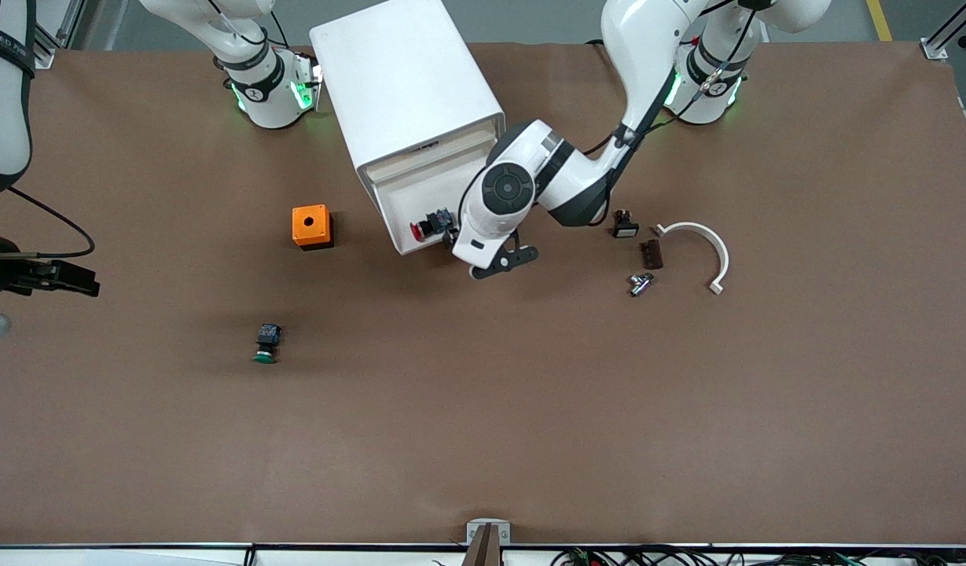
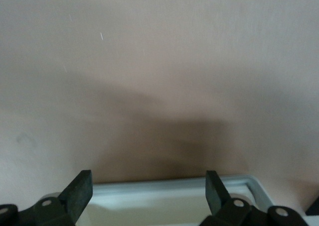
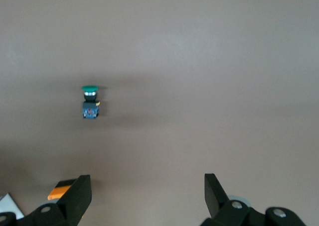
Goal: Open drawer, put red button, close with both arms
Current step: 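Push the drawer shut into the cabinet with the left gripper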
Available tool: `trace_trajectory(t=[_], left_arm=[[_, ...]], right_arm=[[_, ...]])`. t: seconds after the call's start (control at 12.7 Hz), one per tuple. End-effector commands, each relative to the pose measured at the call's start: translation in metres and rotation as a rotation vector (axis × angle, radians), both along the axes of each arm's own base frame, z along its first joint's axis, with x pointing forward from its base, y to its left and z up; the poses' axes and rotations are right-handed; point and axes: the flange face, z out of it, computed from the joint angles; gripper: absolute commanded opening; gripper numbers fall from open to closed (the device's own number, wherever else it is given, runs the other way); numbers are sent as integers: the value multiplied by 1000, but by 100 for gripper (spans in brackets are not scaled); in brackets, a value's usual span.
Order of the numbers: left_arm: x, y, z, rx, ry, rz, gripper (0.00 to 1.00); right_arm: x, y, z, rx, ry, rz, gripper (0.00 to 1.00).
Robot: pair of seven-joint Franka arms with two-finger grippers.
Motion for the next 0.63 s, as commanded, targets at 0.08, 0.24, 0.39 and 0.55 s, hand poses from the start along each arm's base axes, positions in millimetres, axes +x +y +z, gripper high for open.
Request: trace_trajectory(t=[0.08, 0.24, 0.39, 0.55], left_arm=[[-46, -25, 10, -7, 43, 20, 100], [-67, -38, 10, -3, 71, 28, 100], [-89, -47, 7, 7, 99, 27, 100], [-97, -49, 5, 18, 112, 41, 100]], right_arm=[[-12, 11, 13, 60, 33, -10, 100], [-28, 7, 27, 108, 26, -28, 100], [-39, 7, 45, 110, -4, -24, 100], [-53, 8, 63, 105, -24, -17, 100]])
